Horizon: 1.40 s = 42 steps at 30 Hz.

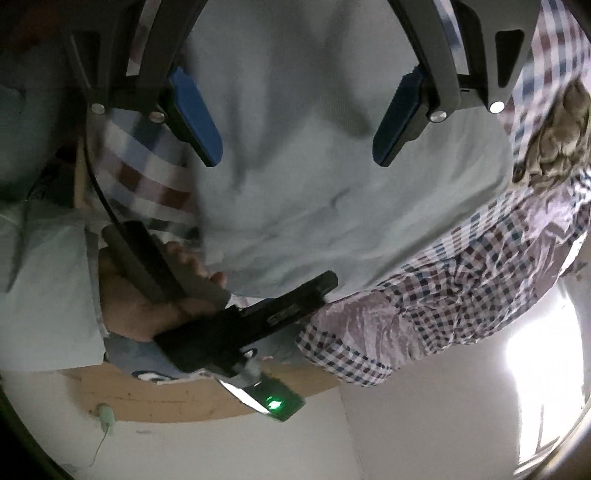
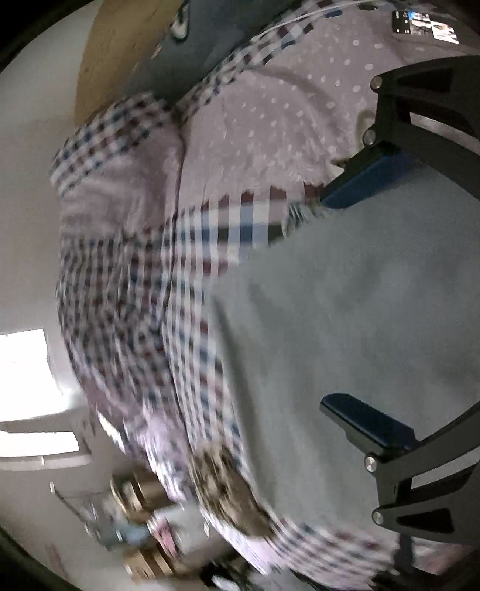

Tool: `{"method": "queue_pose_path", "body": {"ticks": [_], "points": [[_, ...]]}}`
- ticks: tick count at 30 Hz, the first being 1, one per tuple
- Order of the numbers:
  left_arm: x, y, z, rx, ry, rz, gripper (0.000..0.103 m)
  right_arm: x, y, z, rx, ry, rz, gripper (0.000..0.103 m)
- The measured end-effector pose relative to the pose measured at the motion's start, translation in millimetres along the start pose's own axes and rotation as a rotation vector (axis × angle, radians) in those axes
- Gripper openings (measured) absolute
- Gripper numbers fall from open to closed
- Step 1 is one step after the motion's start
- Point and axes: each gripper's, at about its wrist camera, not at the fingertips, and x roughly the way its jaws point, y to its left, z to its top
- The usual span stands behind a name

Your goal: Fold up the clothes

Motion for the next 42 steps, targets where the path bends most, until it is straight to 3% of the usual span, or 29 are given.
{"method": "queue_pose_path", "body": {"ticks": [5,9,12,17,22,27,29,31,32,37,42], "points": [[-30,-7,-19,-0.156,-0.006,-0.007,0.087,-48,27,-32,-0.084,-0.018,0.083,0.102],[-36,-17,-32,-0.191,0.047,0.015,0.087,-52,43,-66,-0.115,0.056,0.120,0.102],[-40,-27,-39,-0.172,0.079,0.035,0.087,-41,49,-83,-0.158,0.125,0.094,0.102],[-58,-26,-37,-0.190,0.055,0.021,0.087,-44,51,-97,-0.203,0.166,0.079,0.102],[-79,-4,-7,-0.303,-0.088,0.043,0.087,-63,50,-78,-0.158,0.052,0.092,0.102],[-54,8,-1,-0.400,-0.033,0.135,0.085,-63,59,-57,-0.118,-0.053,0.076,0.102],[-39,10,-3,-0.419,-0.013,0.140,0.075,-53,59,-54,-0.120,-0.042,0.060,0.102],[-24,5,-6,-0.366,0.033,0.158,0.059,-39,58,-53,-0.115,-0.011,0.065,0.102],[-19,2,-11,-0.336,0.042,0.172,0.057,-32,58,-53,-0.112,0.008,0.077,0.102],[-11,-13,-29,-0.233,0.076,0.222,0.057,-5,66,-67,-0.187,0.091,0.052,0.102],[-14,-28,-42,-0.160,0.089,0.252,0.057,-8,66,-78,-0.216,0.100,0.040,0.102]]}}
